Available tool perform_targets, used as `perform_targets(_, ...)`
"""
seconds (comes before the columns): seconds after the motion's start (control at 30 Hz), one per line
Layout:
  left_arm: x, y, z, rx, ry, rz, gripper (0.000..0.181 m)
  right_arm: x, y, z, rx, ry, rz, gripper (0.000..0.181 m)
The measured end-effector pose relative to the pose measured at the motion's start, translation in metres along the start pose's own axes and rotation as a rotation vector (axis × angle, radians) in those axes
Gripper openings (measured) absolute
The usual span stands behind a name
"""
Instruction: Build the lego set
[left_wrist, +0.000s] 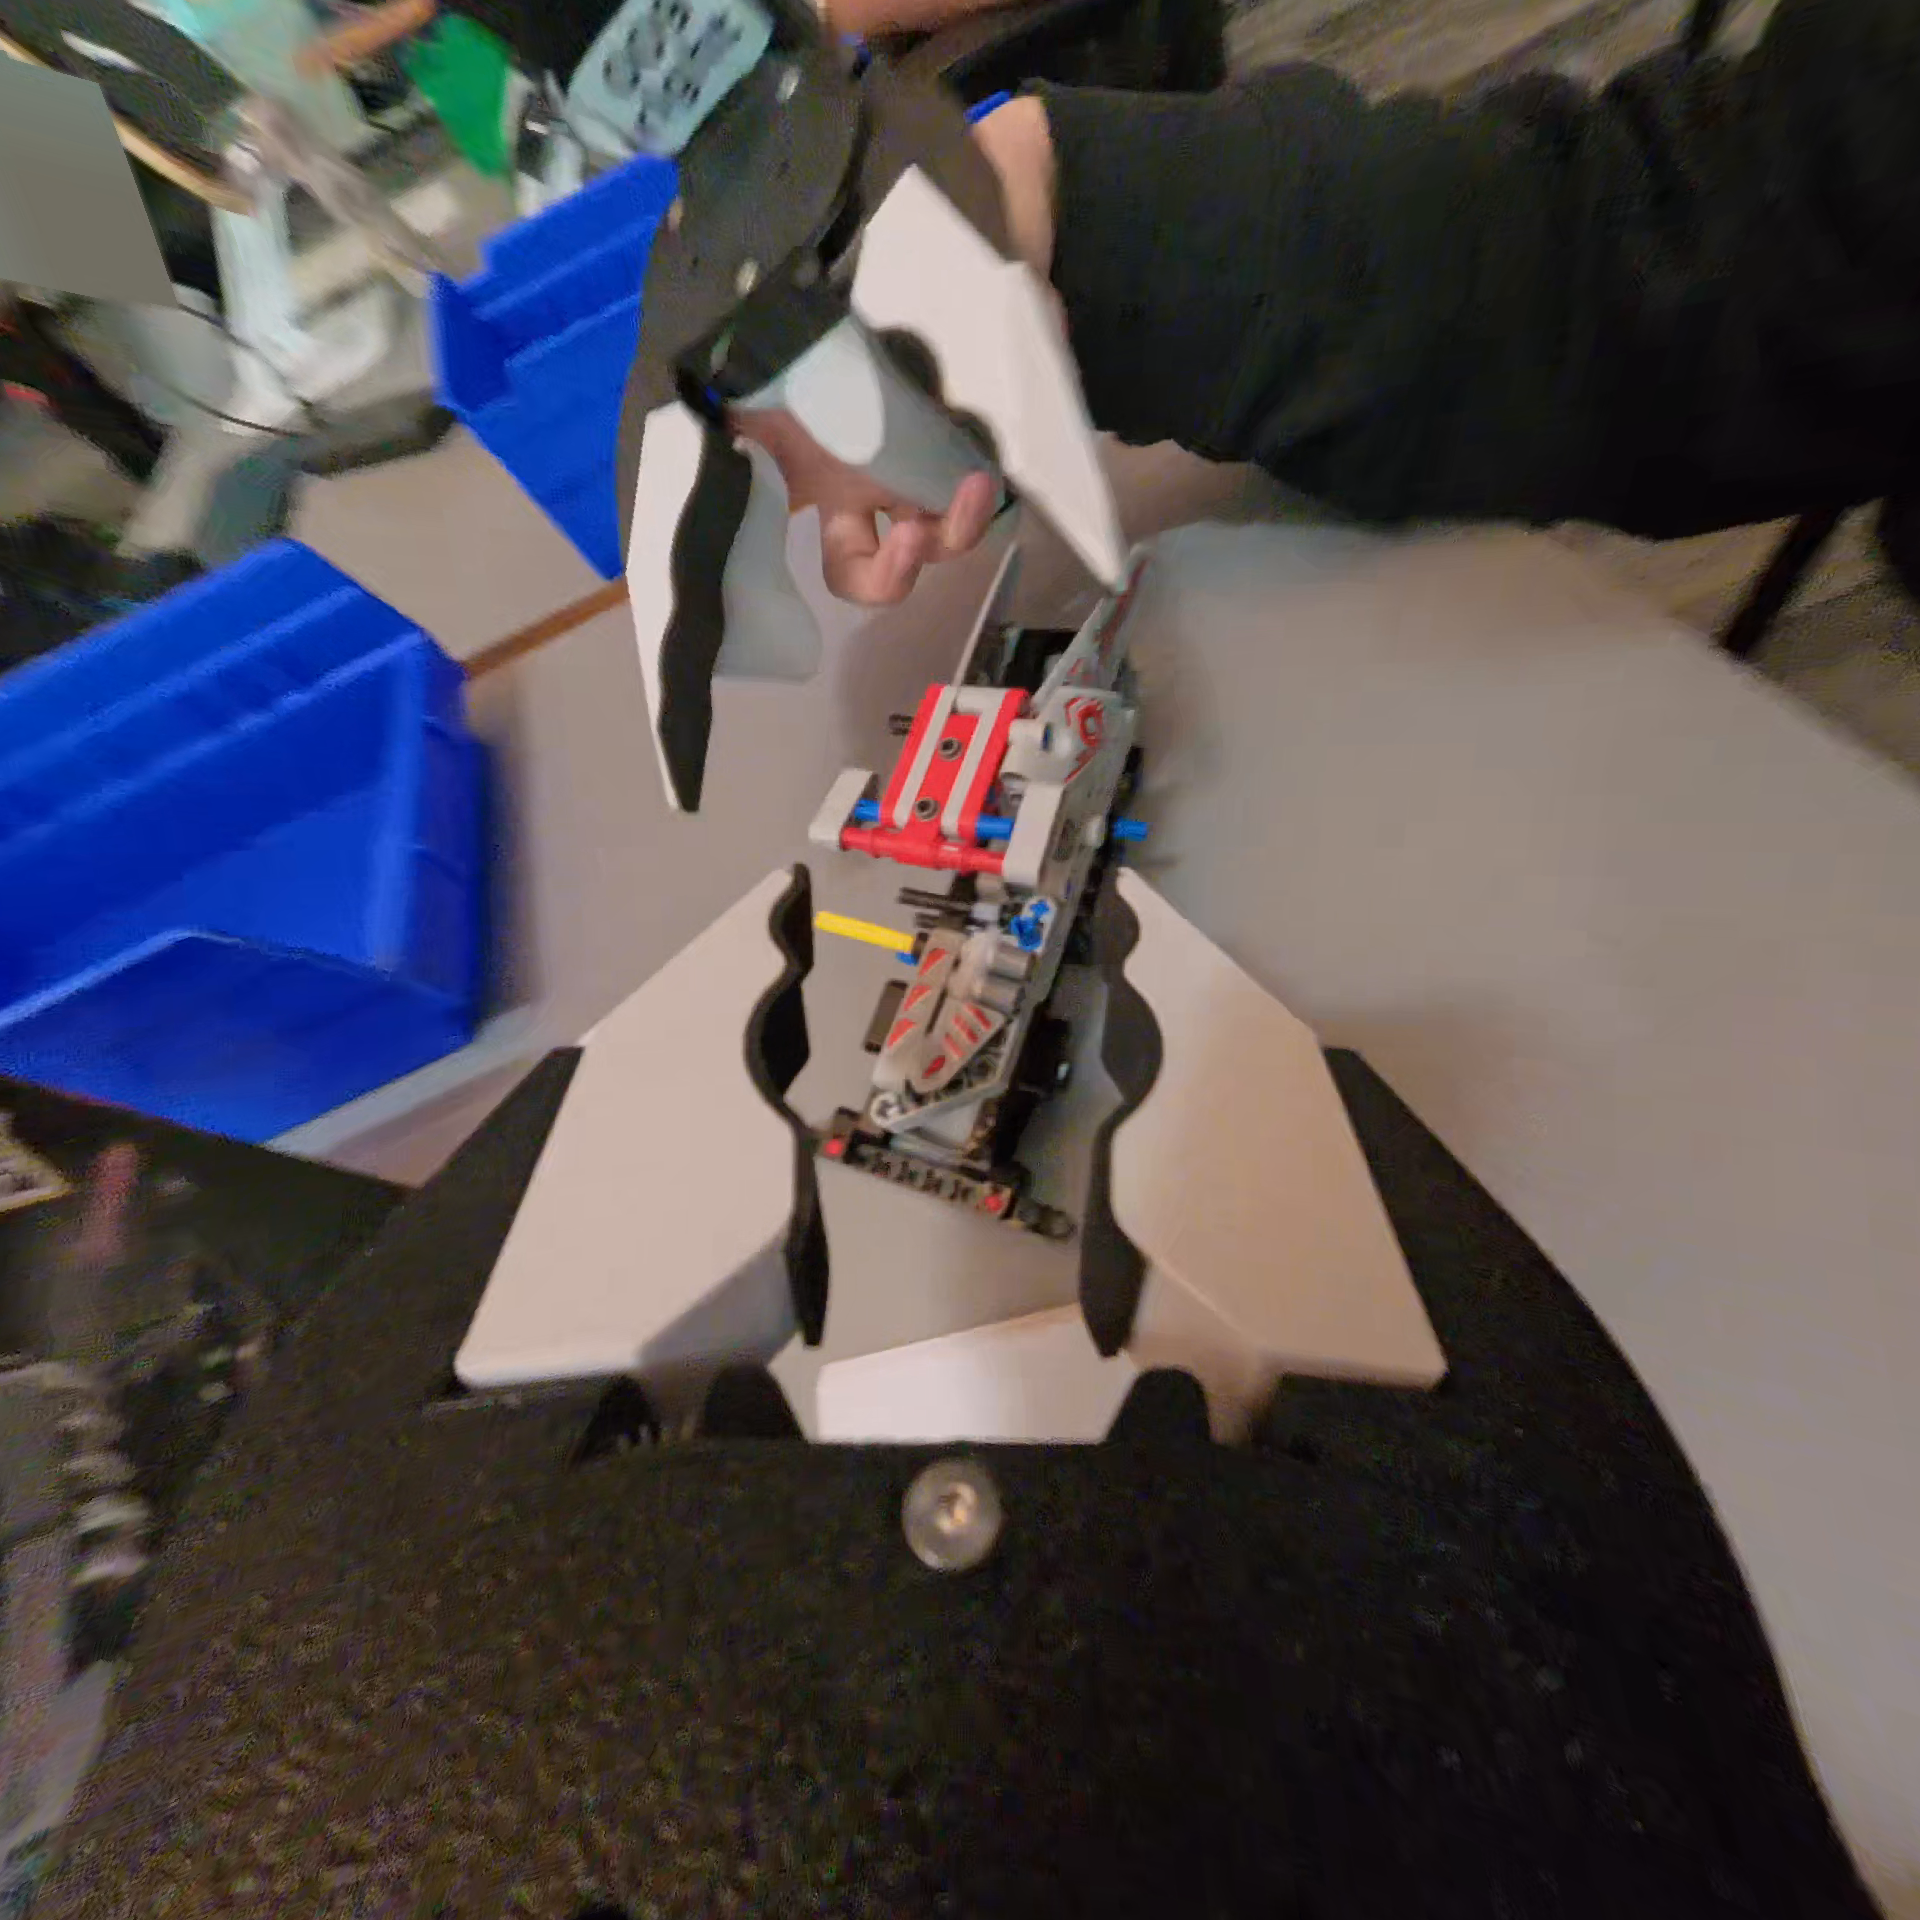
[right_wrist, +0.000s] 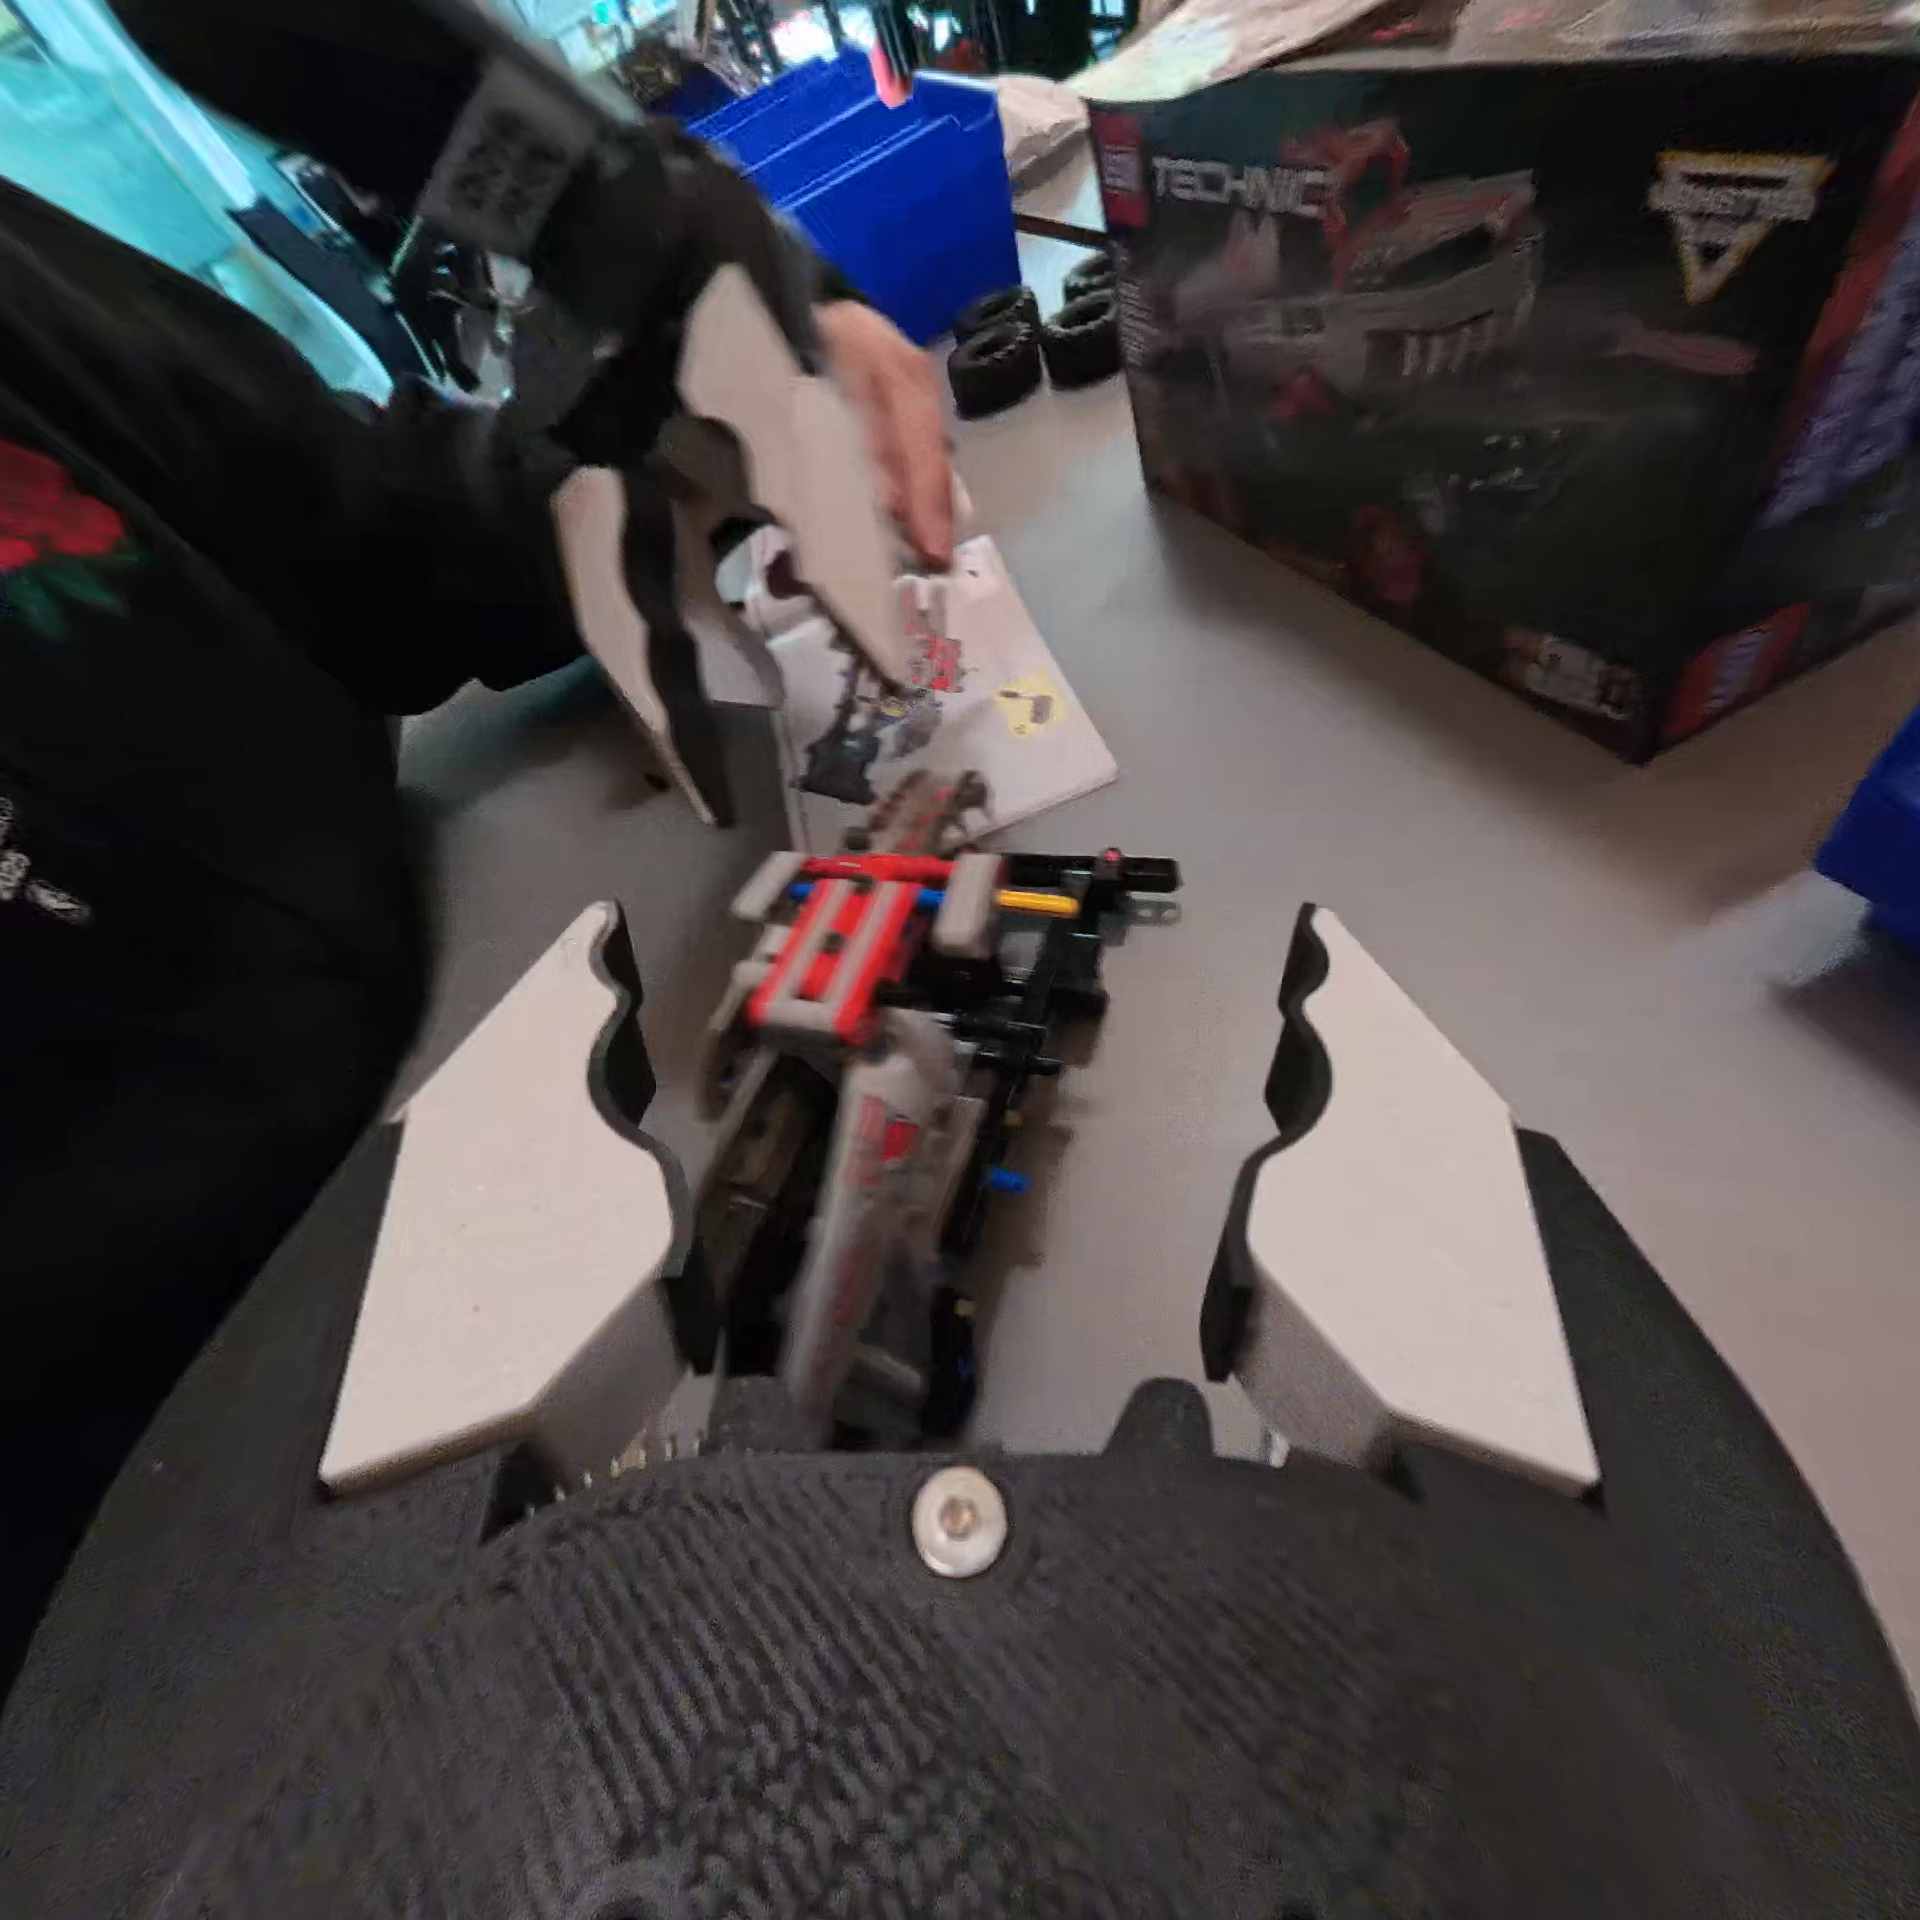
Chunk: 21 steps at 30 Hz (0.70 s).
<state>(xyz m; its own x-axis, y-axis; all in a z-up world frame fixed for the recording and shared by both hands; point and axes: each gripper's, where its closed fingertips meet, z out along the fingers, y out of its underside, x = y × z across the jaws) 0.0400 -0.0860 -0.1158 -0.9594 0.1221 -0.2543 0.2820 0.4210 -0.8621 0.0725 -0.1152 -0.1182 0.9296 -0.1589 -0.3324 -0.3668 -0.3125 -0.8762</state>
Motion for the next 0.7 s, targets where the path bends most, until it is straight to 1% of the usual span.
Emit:
perform_targets(0.03,-0.002,0.000,0.001,0.013,0.042,-0.036,0.059,-0.014,-0.003,0.001,0.014,-0.003,-0.012,0.116)
perform_targets(0.07,-0.006,0.001,0.003,0.019,0.065,-0.067,0.065,-0.026,-0.007,0.002,0.035,0.004,-0.022,0.103)
perform_targets(0.1,-0.007,0.003,0.006,0.020,0.104,-0.094,0.068,-0.033,-0.008,0.003,0.041,0.036,-0.021,0.093)
perform_targets(0.13,-0.006,0.005,0.009,0.018,0.154,-0.116,0.071,-0.037,-0.006,0.003,0.029,0.087,-0.020,0.091)
perform_targets(0.2,-0.012,0.012,0.020,-0.005,0.184,-0.156,0.077,-0.031,-0.002,0.004,0.016,0.243,-0.005,0.090)
perform_targets(0.27,-0.007,0.009,0.027,0.040,0.251,-0.171,0.072,-0.028,0.015,0.007,-0.056,0.321,0.018,0.086)
perform_targets(0.33,-0.008,0.002,0.031,0.098,0.267,-0.189,0.070,-0.026,0.025,0.010,-0.078,0.344,0.034,0.086)
perform_targets(0.47,-0.007,0.002,0.030,0.128,0.302,-0.170,0.058,-0.025,0.013,0.009,0.053,0.339,0.042,0.070)
perform_targets(0.53,-0.007,0.010,0.030,0.094,0.310,-0.162,0.065,-0.022,0.018,0.012,0.041,0.338,0.038,0.068)
perform_targets(0.57,-0.006,0.012,0.030,0.092,0.320,-0.156,0.065,-0.021,0.021,0.015,0.024,0.333,0.033,0.067)
perform_targets(0.63,-0.008,0.010,0.029,0.123,0.311,-0.147,0.063,-0.021,0.025,0.019,-0.008,0.330,0.018,0.065)
perform_targets(0.7,-0.008,0.009,0.029,0.143,0.318,-0.142,0.058,-0.016,0.023,0.019,0.000,0.362,-0.007,0.064)
